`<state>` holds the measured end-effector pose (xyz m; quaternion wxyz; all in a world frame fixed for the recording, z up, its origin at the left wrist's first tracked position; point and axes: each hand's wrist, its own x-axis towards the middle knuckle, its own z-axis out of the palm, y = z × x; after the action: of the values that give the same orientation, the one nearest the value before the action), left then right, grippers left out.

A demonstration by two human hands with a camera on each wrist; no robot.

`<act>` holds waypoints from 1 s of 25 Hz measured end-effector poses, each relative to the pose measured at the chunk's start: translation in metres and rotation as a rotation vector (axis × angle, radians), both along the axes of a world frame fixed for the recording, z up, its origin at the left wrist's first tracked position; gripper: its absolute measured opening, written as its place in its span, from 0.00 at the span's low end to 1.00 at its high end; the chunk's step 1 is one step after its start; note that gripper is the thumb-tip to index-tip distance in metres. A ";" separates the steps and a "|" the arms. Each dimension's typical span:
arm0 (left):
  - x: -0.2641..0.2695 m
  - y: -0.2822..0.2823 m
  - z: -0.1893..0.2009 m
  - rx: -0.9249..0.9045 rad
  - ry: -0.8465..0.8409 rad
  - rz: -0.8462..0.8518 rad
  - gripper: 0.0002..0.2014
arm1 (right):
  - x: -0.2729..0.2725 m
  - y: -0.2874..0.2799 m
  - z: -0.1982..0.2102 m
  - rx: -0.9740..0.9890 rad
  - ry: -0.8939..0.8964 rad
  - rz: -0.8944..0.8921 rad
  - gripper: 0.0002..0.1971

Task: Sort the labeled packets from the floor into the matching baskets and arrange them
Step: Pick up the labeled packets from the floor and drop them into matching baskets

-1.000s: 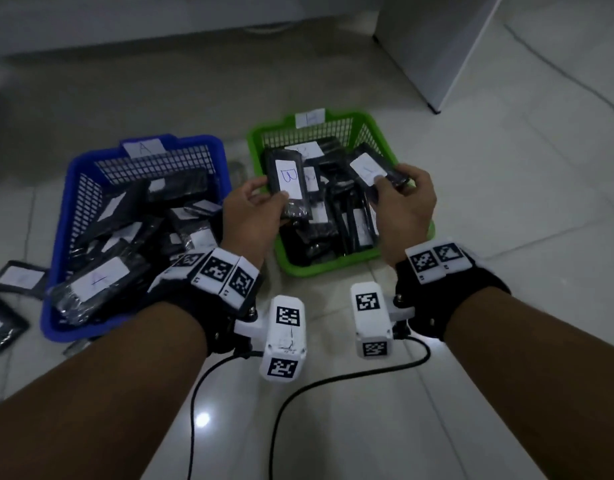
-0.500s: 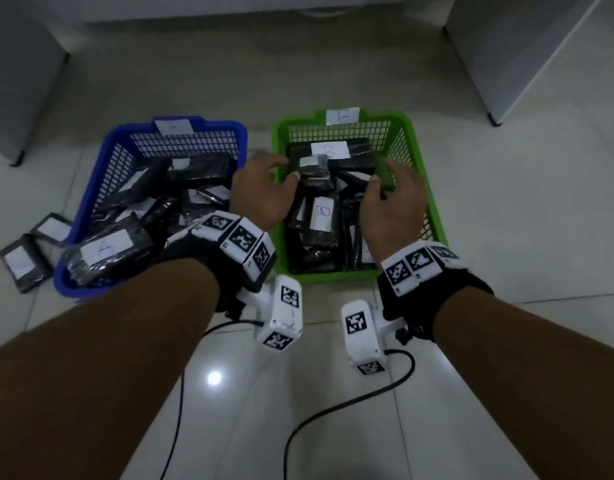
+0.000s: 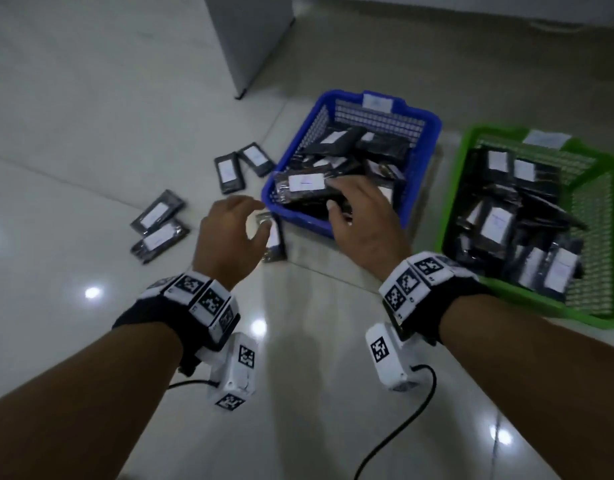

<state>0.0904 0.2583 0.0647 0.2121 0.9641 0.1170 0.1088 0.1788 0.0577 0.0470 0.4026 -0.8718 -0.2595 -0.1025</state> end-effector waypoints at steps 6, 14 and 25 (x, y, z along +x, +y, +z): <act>-0.085 0.073 -0.038 -0.015 0.152 0.178 0.16 | -0.049 0.086 -0.027 -0.133 0.082 0.195 0.13; -0.116 0.114 -0.088 -0.060 0.493 0.200 0.27 | -0.045 0.135 -0.088 -0.395 0.469 -0.155 0.19; -0.116 0.148 -0.101 -0.262 0.518 0.264 0.35 | -0.054 0.138 -0.099 -0.365 0.577 0.051 0.23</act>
<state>-0.0254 0.4060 -0.0363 0.2818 0.9007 0.3041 -0.1296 0.1251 0.1958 -0.0523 0.2994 -0.9158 -0.1705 0.2066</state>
